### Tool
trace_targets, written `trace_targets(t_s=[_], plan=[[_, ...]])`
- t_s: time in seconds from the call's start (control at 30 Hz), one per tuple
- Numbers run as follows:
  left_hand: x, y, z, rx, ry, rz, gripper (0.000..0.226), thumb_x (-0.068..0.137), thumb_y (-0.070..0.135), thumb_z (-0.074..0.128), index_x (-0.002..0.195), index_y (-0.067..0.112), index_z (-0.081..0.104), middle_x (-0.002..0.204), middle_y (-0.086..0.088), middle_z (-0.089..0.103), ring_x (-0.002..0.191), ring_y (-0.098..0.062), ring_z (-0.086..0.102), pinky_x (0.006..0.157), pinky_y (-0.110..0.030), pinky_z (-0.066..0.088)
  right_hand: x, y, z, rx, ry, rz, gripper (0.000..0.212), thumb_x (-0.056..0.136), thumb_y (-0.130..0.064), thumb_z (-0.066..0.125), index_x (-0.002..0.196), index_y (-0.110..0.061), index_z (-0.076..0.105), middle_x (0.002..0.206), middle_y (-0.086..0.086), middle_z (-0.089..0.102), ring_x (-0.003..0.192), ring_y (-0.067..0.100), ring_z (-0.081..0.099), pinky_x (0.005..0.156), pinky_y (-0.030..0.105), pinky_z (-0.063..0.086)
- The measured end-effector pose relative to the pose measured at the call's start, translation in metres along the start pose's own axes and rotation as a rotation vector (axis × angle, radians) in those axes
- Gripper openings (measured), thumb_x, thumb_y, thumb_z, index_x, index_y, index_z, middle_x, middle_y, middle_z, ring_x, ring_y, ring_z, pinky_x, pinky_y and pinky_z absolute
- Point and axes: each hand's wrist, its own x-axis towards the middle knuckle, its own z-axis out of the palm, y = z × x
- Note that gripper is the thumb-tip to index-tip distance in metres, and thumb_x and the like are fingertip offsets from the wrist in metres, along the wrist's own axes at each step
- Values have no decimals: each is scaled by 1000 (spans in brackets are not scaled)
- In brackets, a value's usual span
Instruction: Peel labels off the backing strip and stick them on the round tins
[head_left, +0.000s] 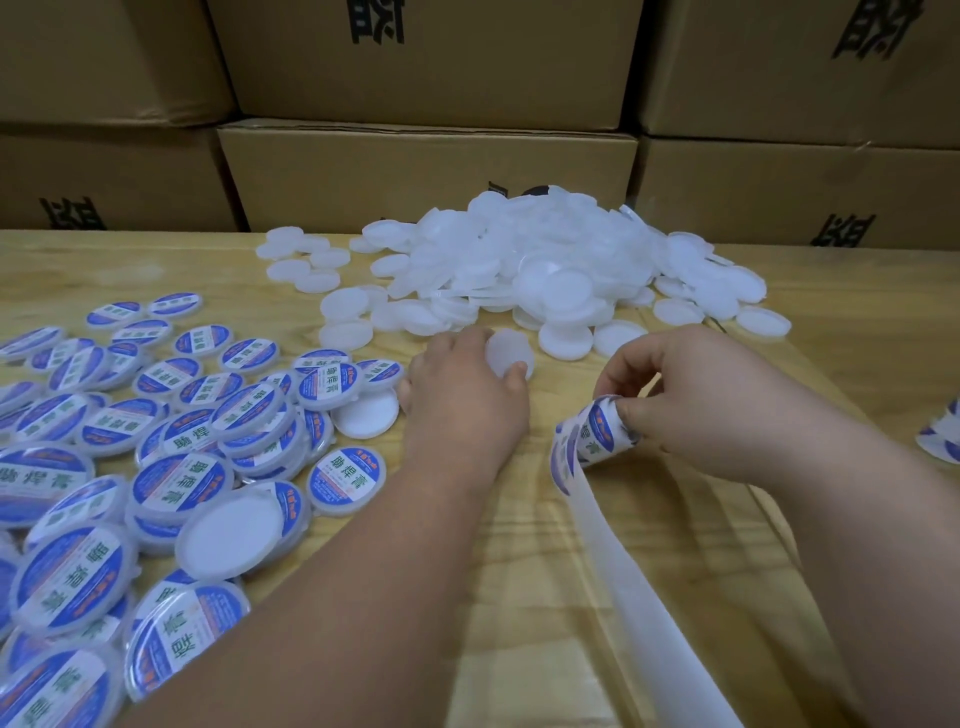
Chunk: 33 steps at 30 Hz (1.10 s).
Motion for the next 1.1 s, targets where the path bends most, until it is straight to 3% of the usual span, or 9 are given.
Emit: trace_targets(t_s=[0.2,0.3,0.43,0.53,0.63,0.73,0.83,1.0,1.1], plan=[[-14,1,-20,-480,59,-31,7,87,30,60,88,25,65,111,15,58,95,0,49,75,-11,37,-3,-6,-4,-14,-30,23,15,80,-18,70,80,-32,67,77,-11,69,53,-2,59,41,13,42],[-41,4,-39,-764,-14,-108,13,77,35,55,78,27,64,87,28,67,71,3,60,62,-13,45,-4,-11,0,41,21,92,13,75,-22,75,82,-27,65,78,-5,69,65,15,69,63,39,62],[-76,-5,-52,-940,-18,-178,19,79,29,55,65,34,67,89,12,77,86,-7,74,82,-39,57,-6,-19,2,61,58,160,15,69,-22,77,74,-18,63,57,4,70,56,26,71,61,47,62],[-82,-7,-54,-1030,9,-174,4,80,21,56,77,25,57,83,6,74,77,-10,73,76,-33,53,-7,-21,2,74,67,191,11,72,-20,73,73,-18,63,51,-1,68,48,20,69,54,40,61],[-78,-2,-53,-988,-135,-133,24,81,20,55,101,34,53,87,11,73,77,-13,71,65,-21,53,-9,-22,1,93,52,196,11,77,-23,75,74,-18,65,52,-2,69,39,8,62,39,22,45],[-78,0,-53,-940,-186,-113,37,79,16,54,99,47,57,90,13,72,79,-21,69,54,-12,49,-11,-24,-1,167,78,161,10,82,-21,74,75,-18,67,61,0,71,48,9,69,47,32,58],[-75,-2,-54,-975,-156,-154,37,87,5,56,101,40,60,85,13,72,73,-12,70,57,-14,50,-15,-28,-4,168,100,134,13,87,-28,68,79,-18,68,67,0,73,52,10,70,61,44,64],[-66,-6,-57,-1185,-170,-276,29,69,21,61,98,27,66,78,4,72,68,-12,67,59,-24,50,-31,-52,-12,75,-270,137,56,74,-69,63,75,-14,73,62,-3,74,49,12,68,49,24,53],[-64,-8,-57,-1220,-183,-282,22,68,21,63,86,31,69,78,2,71,67,-15,67,59,-25,49,-38,-60,-6,-62,-526,102,53,72,-66,70,75,-14,75,66,-1,75,57,12,72,52,19,53]])
